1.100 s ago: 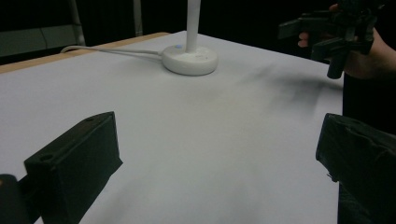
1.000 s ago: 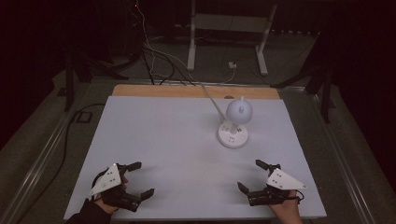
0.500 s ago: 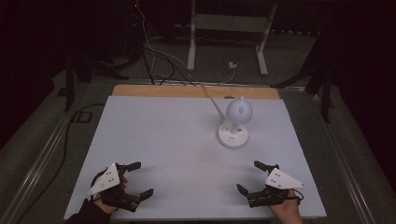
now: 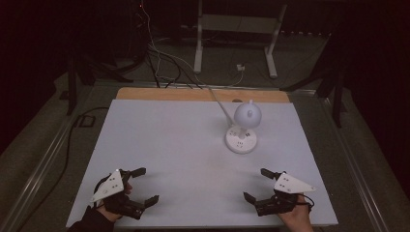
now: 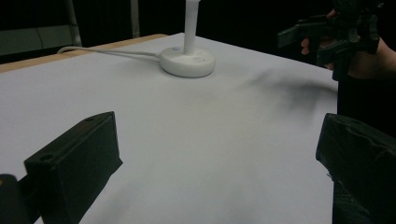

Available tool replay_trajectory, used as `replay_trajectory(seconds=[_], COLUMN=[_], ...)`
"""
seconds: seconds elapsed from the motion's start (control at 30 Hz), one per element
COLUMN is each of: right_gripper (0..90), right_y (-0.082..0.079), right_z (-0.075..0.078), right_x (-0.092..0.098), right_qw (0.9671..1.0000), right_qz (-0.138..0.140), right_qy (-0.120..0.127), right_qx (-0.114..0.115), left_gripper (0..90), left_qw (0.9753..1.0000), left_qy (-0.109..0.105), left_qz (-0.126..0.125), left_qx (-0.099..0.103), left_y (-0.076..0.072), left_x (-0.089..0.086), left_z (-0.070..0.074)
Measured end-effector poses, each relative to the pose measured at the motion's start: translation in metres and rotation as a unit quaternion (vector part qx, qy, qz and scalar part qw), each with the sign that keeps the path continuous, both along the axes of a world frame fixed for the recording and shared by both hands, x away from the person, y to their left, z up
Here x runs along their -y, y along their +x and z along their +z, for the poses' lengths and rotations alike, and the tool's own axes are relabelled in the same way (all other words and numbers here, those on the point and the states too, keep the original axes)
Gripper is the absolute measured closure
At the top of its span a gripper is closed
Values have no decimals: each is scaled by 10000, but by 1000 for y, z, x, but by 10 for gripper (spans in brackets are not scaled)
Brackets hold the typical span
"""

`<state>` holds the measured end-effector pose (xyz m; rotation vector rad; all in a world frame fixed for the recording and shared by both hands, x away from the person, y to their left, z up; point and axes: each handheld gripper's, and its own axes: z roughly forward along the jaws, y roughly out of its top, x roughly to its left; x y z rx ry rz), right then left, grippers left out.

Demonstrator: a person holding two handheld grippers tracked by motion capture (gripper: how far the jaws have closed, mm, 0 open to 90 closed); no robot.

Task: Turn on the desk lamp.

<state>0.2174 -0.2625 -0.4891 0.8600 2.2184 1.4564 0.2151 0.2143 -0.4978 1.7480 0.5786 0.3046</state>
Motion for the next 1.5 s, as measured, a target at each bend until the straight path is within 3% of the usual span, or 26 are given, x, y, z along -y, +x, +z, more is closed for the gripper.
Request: replay_trajectory(seconds=[0.2,0.9,1.5], right_gripper=[0,0,0], right_y=[-1,13,41], right_z=[8,51,64], right_x=[-3,-8,-2], right_qw=[9999,9997,9995], right_qz=[36,23,-151], right_qy=[38,228,271], right_qx=[-143,80,80], left_gripper=[3,3,3], left_qw=[10000,10000,9999], left_qy=[-22,-85,-98], left_qz=[0,-29,-48], left_qx=[-13,-30,-45], left_y=[1,2,1], left_x=[0,0,1], left_z=[0,0,1])
